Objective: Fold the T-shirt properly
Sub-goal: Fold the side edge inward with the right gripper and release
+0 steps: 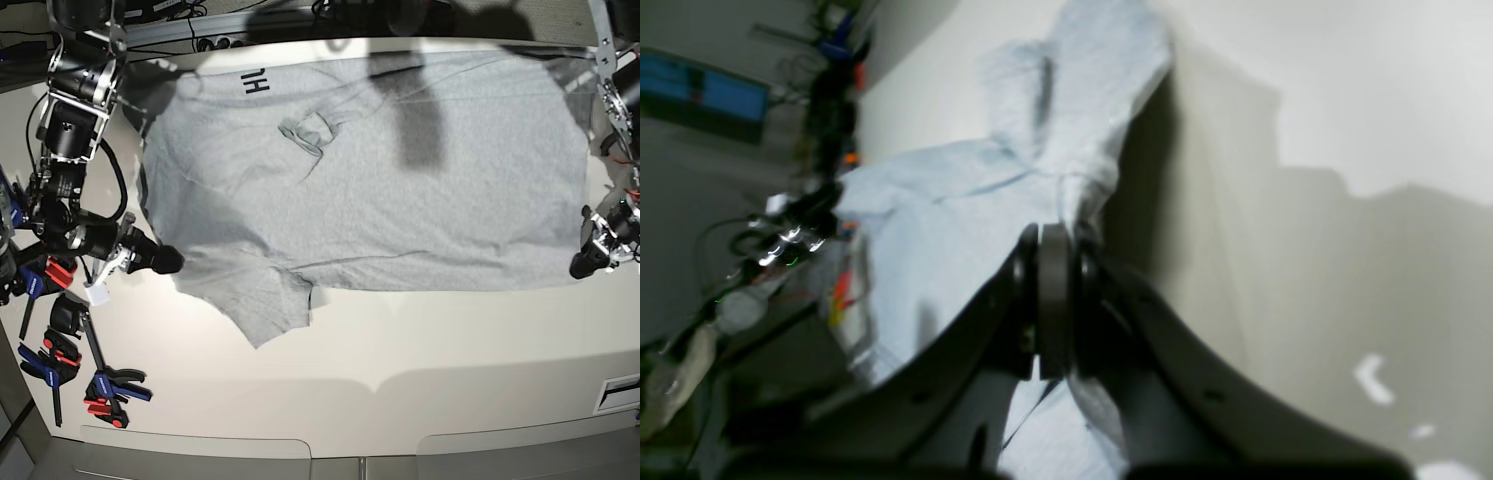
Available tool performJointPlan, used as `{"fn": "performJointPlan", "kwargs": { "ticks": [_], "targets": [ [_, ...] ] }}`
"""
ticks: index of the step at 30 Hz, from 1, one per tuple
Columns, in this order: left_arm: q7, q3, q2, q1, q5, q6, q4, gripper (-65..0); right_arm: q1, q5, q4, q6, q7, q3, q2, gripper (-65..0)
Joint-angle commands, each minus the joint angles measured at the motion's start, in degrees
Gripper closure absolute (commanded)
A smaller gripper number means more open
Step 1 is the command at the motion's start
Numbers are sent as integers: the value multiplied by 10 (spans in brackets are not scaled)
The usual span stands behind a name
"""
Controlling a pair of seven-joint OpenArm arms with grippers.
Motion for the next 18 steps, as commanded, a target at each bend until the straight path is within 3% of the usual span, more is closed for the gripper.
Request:
{"fn": "performJointPlan", "kwargs": {
  "ticks": [1, 9, 18],
  "targets": [
    [4, -1, -18, -9, -29, -7, 8, 0, 14, 28, 15, 5, -7, 3, 12, 0],
    [91, -1, -43, 23, -131, -7, 10, 0, -47, 51, 98, 5, -29, 3, 12, 0],
    [117, -1, -73, 121, -159, -7, 119, 0, -105, 47, 163, 5, -29, 4, 13, 0]
  ]
}}
